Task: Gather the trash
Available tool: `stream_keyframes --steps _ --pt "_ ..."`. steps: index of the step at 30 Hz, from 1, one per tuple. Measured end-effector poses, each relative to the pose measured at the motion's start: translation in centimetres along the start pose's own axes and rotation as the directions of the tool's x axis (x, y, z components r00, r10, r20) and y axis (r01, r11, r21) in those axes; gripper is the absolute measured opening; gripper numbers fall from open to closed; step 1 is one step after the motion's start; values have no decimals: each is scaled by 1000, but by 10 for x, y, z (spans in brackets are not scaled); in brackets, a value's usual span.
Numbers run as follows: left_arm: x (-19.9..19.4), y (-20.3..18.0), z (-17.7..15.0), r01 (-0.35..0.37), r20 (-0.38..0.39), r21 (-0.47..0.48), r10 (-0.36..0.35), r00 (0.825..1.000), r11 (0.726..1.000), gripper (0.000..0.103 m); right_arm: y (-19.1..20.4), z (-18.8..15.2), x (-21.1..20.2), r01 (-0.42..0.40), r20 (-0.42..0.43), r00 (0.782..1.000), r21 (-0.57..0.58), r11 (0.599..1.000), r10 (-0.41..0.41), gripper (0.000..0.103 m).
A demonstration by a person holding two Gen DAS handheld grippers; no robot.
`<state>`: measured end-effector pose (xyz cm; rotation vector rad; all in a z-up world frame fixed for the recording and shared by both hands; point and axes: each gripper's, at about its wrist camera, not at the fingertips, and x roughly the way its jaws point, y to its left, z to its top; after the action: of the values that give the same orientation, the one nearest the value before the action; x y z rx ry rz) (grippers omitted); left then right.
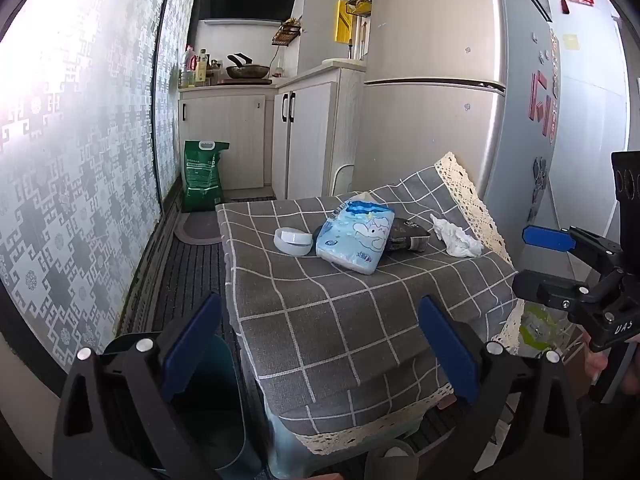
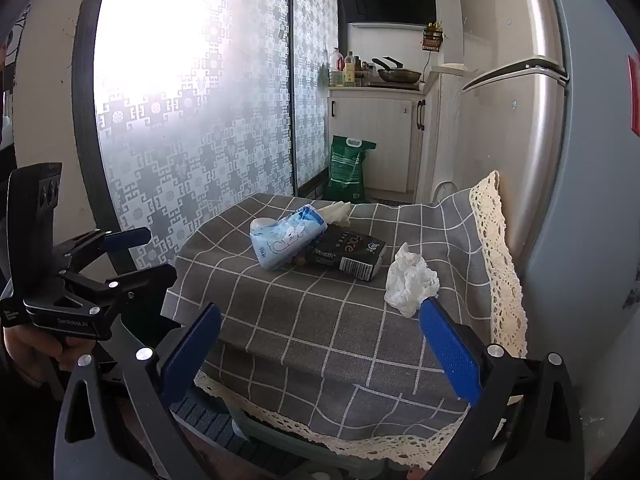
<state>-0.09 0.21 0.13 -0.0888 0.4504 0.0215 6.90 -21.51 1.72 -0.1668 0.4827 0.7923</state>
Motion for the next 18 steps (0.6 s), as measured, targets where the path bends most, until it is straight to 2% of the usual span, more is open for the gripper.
stream_keyframes --steps 18 --pt "-1 -2 1 -1 -9 10 1 1000 1000 100 2 0 0 10 -2 1000 -8 1000 -10 100"
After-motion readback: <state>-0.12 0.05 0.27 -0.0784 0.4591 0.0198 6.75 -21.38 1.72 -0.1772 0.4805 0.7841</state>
